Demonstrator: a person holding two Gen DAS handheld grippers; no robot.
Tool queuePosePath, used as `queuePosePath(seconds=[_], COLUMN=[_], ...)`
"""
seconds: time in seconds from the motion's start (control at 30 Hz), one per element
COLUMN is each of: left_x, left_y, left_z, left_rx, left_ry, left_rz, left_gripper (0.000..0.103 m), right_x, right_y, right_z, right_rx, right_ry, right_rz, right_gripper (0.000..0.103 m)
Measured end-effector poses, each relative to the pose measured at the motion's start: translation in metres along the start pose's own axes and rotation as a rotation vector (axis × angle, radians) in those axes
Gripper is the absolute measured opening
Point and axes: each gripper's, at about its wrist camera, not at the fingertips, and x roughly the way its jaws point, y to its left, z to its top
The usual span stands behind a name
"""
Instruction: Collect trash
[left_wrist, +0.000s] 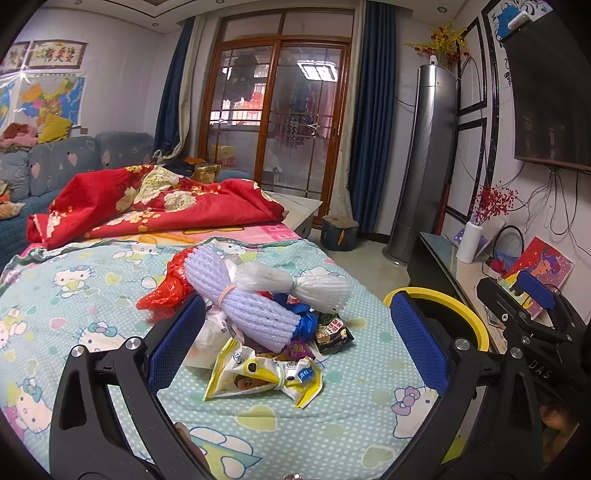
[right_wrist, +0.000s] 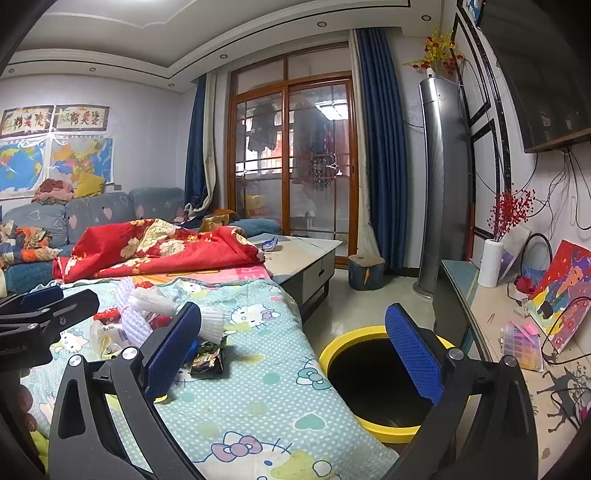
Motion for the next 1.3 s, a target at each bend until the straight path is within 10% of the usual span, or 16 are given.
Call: queuePosePath(seconds=[1.3], left_x=[0.0034], left_y=[-0.0008], left_z=[-0.0006], left_rx=[0.005], left_ry=[0.013], left_rz=[-0.001], left_gripper=[0.092], right_x=[0.0037], right_y=[-0.0046], right_z=[-0.0037], right_rx=[0.029], right_ry=[0.016], right_rz=[-0.008], right_gripper=[0.097])
